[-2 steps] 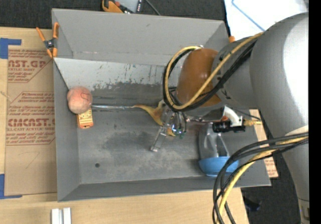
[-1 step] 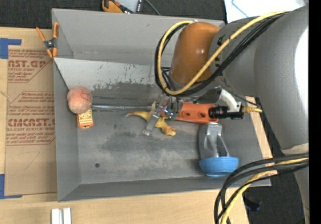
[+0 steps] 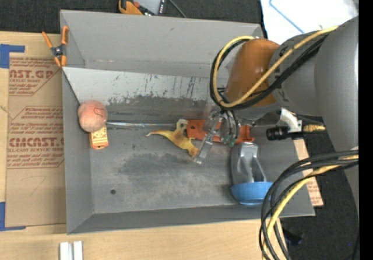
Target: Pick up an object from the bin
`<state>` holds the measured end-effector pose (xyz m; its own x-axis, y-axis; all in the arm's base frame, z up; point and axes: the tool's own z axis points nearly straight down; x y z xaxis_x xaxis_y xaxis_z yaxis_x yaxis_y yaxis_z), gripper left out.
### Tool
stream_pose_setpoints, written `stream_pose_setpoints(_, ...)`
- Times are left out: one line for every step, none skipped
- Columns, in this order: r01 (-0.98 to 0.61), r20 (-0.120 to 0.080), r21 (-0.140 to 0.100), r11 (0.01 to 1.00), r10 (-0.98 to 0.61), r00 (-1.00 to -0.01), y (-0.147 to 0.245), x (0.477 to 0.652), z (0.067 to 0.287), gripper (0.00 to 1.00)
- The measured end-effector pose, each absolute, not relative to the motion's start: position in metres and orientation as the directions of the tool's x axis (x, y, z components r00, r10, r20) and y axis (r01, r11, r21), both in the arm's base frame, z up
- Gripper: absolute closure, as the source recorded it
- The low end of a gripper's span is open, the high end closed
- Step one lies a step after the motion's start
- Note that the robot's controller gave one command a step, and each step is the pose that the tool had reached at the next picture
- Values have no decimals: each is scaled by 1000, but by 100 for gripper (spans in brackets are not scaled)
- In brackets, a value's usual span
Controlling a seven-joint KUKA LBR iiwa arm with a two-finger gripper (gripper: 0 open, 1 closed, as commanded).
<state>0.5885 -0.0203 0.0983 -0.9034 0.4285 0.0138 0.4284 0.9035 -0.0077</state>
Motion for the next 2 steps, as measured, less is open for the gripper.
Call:
stream_pose_setpoints(674,1,6,739,674,-739,20,580,70,0)
stream_pose_setpoints(670,7,-6,743,670,-743,28,589,70,100)
